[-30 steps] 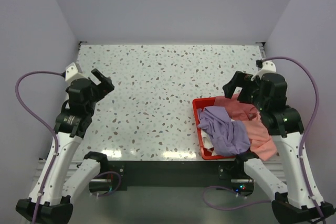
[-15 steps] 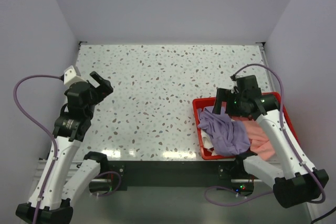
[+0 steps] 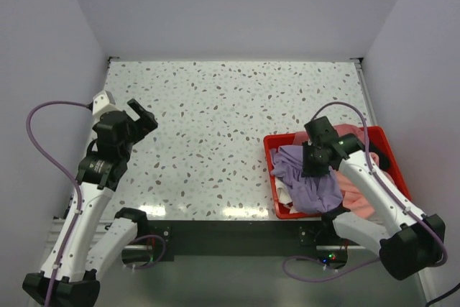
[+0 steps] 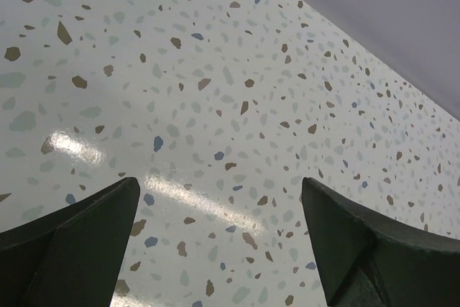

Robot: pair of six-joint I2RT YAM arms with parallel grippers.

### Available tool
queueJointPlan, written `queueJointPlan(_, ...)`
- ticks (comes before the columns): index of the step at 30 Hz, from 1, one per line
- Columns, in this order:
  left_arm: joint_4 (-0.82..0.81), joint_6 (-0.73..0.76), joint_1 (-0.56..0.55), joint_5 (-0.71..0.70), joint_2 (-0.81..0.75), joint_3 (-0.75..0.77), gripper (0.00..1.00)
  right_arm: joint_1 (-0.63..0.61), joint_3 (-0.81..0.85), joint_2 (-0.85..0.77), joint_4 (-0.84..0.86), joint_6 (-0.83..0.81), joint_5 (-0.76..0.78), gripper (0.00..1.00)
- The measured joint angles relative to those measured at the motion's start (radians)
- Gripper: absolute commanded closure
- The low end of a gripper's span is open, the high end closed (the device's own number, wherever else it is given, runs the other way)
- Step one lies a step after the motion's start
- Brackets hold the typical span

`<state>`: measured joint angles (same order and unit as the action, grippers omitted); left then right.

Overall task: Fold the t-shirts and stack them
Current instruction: Grab the tshirt from the pile, then move the tshirt to the center of the board

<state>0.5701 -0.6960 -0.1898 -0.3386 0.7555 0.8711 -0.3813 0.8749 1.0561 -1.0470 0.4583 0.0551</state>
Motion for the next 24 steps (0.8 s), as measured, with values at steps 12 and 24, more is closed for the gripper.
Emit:
queueJointPlan(12,0.000,0.000,0.000,0.011,-0.009,0.000,0.00,-0.001,0.222,-0.049,-0.034,-0.013,0.066,1.00)
queueJointPlan(24,0.000,0.000,0.000,0.047,-0.002,0.000,0.00,-0.003,0.775,-0.031,0.005,-0.066,0.089,1.00)
